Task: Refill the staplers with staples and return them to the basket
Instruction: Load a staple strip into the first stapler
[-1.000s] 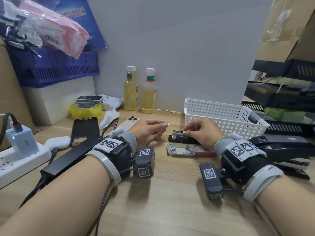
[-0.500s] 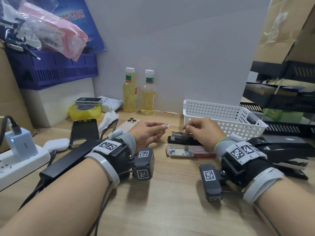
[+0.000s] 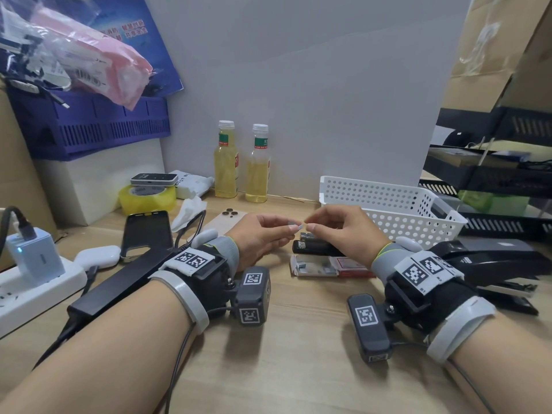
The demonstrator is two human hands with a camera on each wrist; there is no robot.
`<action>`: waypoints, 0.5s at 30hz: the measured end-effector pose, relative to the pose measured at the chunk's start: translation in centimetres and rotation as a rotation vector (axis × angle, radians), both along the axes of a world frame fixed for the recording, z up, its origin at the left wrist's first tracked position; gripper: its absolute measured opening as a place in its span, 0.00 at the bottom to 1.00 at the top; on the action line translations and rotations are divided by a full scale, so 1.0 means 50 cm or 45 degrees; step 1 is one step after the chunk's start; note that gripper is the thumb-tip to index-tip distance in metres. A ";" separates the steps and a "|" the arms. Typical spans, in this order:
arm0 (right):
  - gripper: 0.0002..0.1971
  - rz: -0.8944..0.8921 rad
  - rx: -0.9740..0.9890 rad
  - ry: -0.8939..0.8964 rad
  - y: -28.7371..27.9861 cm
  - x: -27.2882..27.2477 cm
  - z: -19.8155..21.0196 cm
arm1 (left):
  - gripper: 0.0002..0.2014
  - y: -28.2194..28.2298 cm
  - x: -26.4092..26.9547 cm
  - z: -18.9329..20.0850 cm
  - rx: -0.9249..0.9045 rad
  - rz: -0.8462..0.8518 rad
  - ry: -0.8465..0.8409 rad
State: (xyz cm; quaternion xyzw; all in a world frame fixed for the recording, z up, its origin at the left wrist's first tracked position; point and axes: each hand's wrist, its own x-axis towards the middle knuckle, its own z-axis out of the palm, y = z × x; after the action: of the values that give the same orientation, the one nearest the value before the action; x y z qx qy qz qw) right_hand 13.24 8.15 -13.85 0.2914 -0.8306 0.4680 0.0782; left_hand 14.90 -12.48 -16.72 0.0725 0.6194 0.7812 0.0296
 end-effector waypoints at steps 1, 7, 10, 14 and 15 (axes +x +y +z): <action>0.05 0.021 0.005 0.004 -0.003 0.001 0.000 | 0.11 0.001 0.001 0.000 -0.017 -0.004 0.014; 0.05 0.038 -0.009 0.009 -0.008 -0.006 -0.008 | 0.11 0.005 0.006 -0.003 -0.080 -0.074 0.084; 0.07 0.056 -0.001 -0.007 -0.008 -0.004 -0.009 | 0.13 0.006 0.008 -0.003 -0.084 -0.099 0.089; 0.07 0.089 0.000 -0.033 -0.009 0.001 -0.007 | 0.16 0.007 0.008 -0.002 -0.077 -0.096 0.083; 0.07 0.103 0.011 -0.042 -0.009 0.001 -0.007 | 0.17 0.007 0.007 -0.002 -0.087 -0.094 0.084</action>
State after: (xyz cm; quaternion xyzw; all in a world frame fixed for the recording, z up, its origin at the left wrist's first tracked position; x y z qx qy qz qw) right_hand 13.29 7.72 -14.21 0.3174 -0.8212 0.4721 0.0442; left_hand 15.28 -12.14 -16.82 0.1201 0.6434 0.7550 0.0403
